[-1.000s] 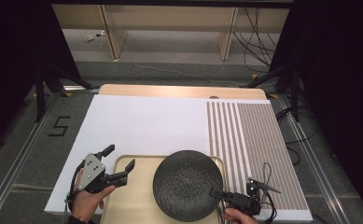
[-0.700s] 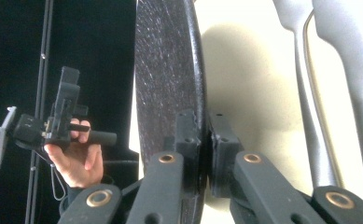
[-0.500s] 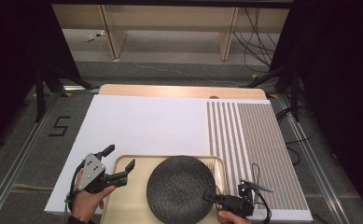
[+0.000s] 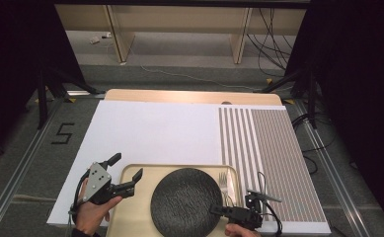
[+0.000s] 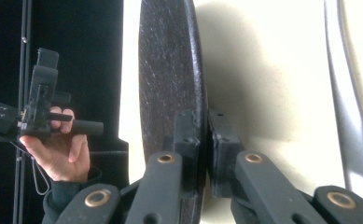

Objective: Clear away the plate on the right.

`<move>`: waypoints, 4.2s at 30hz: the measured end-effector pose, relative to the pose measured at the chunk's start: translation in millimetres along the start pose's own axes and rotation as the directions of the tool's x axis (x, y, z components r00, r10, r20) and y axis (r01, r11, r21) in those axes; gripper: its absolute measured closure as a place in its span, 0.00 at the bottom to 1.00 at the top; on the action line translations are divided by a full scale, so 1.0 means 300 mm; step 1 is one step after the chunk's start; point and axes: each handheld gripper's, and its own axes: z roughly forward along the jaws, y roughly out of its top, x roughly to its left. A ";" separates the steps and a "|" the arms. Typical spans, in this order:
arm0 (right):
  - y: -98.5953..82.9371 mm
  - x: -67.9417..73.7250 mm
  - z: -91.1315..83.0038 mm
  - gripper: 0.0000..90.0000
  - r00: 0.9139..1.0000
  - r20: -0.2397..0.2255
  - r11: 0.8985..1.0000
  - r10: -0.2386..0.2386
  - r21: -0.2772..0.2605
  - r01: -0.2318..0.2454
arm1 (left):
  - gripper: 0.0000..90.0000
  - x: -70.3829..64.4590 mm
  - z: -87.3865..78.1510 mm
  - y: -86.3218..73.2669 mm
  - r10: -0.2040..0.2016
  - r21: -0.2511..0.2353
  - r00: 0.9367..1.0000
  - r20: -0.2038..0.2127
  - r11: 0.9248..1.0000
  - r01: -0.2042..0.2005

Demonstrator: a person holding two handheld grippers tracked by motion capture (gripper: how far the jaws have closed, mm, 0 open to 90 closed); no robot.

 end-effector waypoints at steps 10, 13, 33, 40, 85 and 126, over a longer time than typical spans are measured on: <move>-0.005 0.003 0.032 0.94 1.000 0.026 1.000 0.001 -0.001 -0.001 | 0.18 0.001 0.000 0.000 0.000 0.001 1.000 -0.001 1.000 0.000; -0.004 0.003 0.034 0.94 1.000 0.021 1.000 0.001 0.018 -0.002 | 0.18 0.000 0.000 0.000 0.000 0.001 1.000 0.000 1.000 0.000; 0.014 0.009 0.035 0.70 0.999 0.051 0.996 -0.011 0.090 0.007 | 0.18 0.000 -0.002 0.000 0.001 0.000 1.000 0.002 1.000 -0.001; 0.021 0.039 0.001 0.60 0.991 0.102 0.995 -0.091 0.056 0.086 | 0.18 0.000 -0.001 -0.001 0.002 0.003 1.000 0.004 1.000 -0.002; 0.078 0.100 -0.121 0.43 0.931 0.138 0.910 -0.338 -0.203 0.361 | 0.18 -0.004 0.003 -0.004 0.004 0.020 1.000 0.024 1.000 -0.004; 0.053 0.216 -0.204 0.22 0.622 0.427 0.523 -0.657 -0.336 0.783 | 0.18 -0.009 0.003 -0.006 0.007 0.024 0.999 0.036 1.000 -0.008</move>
